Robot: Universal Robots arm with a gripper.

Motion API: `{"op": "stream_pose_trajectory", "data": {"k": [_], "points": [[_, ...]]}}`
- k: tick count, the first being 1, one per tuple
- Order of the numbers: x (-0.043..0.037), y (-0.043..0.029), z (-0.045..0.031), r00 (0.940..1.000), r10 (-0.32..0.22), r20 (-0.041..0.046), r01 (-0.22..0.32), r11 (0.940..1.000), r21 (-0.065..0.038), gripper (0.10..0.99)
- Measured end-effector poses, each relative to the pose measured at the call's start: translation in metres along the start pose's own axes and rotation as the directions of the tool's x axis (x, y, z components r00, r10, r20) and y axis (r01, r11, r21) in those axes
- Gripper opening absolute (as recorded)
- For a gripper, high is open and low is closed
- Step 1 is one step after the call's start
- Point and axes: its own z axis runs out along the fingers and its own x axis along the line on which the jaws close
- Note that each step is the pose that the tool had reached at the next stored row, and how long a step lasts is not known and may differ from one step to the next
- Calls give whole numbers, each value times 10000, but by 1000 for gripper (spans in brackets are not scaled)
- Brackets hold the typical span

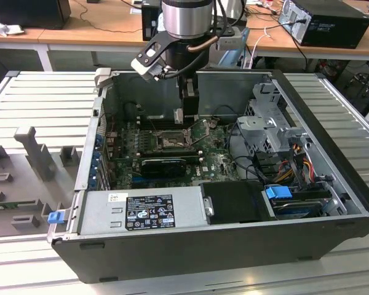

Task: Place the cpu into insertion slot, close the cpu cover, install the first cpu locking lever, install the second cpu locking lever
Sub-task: 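Place the cpu into insertion slot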

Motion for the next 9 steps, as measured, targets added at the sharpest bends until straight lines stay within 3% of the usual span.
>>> {"op": "stream_pose_trajectory", "data": {"k": [5,9], "points": [[1,-17,142,10000,-3,0,3,10000,46,529],[13,-89,204,9999,-116,-25,116,9999,49,529]]}}
